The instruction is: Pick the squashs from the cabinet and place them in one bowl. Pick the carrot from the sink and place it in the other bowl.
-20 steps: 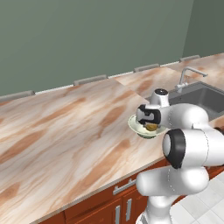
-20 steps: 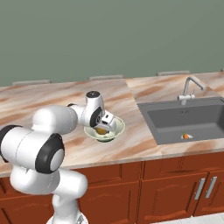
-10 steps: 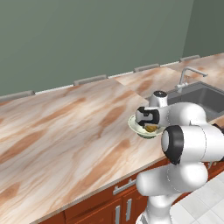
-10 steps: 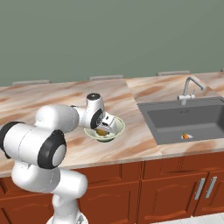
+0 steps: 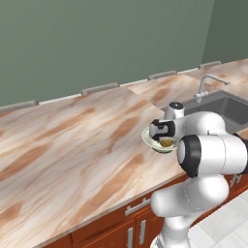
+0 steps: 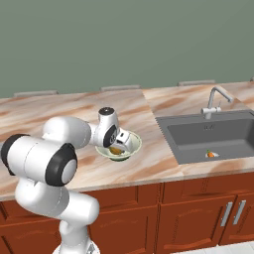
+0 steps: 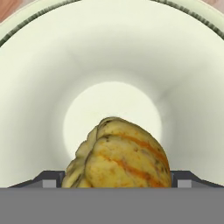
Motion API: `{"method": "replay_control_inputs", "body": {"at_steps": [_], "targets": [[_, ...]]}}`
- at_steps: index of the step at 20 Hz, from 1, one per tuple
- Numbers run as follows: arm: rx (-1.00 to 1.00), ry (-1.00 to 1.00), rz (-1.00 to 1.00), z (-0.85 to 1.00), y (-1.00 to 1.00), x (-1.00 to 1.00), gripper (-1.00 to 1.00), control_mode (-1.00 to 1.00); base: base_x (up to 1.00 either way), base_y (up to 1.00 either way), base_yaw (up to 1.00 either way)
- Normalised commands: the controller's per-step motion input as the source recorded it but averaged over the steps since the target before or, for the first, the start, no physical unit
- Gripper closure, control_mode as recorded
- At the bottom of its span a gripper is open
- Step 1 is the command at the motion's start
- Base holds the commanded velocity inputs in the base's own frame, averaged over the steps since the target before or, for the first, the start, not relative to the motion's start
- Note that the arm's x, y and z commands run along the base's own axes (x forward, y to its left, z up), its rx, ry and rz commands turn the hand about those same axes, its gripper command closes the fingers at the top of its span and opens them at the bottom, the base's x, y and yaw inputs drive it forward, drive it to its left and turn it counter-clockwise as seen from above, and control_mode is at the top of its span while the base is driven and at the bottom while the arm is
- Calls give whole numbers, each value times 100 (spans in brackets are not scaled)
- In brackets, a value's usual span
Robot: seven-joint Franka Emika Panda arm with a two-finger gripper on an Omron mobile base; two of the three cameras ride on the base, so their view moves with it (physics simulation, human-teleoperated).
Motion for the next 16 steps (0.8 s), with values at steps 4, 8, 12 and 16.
{"method": "replay_control_inputs", "body": {"at_steps": [4, 8, 12, 16], "targets": [[0, 0, 0, -6, 0, 1, 100, -100, 0, 0, 0], [0, 0, 0, -5, 0, 0, 100, -100, 0, 0, 0], [0, 0, 0, -3, 0, 0, -100, -100, 0, 0, 0], [0, 0, 0, 0, 0, 1, -100, -100, 0, 0, 0]]}}
